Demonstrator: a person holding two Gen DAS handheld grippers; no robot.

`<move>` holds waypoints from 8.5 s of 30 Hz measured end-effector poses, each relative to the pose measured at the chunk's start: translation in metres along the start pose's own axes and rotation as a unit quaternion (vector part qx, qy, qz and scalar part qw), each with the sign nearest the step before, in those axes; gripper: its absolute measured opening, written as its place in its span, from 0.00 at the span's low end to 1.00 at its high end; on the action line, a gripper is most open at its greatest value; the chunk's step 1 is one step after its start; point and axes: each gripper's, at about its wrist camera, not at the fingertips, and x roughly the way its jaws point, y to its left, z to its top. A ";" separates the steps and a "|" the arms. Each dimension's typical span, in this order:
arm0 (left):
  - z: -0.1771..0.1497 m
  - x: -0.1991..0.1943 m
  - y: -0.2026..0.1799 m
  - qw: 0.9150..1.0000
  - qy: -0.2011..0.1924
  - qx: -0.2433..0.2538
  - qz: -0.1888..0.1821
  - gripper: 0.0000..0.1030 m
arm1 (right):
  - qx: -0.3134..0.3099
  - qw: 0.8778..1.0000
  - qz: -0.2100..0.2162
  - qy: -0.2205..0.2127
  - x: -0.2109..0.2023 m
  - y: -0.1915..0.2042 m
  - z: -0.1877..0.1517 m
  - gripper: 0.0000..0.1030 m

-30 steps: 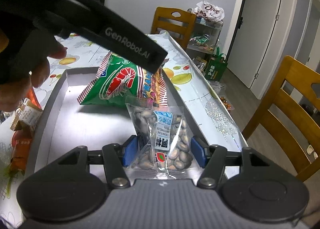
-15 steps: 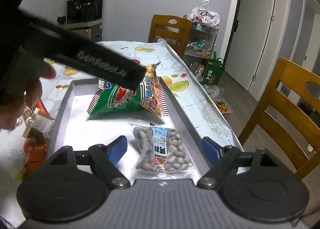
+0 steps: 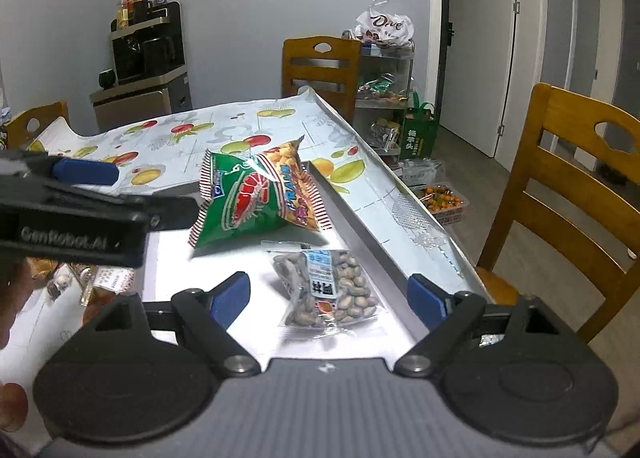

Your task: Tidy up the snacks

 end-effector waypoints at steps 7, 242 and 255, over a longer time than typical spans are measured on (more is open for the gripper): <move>-0.007 -0.017 0.010 1.000 -0.006 -0.003 -0.003 0.96 | -0.005 1.000 0.016 0.001 -0.009 0.017 0.003 0.85; -0.014 0.016 0.042 0.999 0.019 -0.041 0.020 0.24 | -0.049 0.994 0.095 -0.030 0.010 0.054 0.012 0.42; -0.002 0.048 0.040 0.998 0.034 -0.030 0.041 0.24 | -0.060 0.993 0.103 0.004 0.043 0.058 0.020 0.42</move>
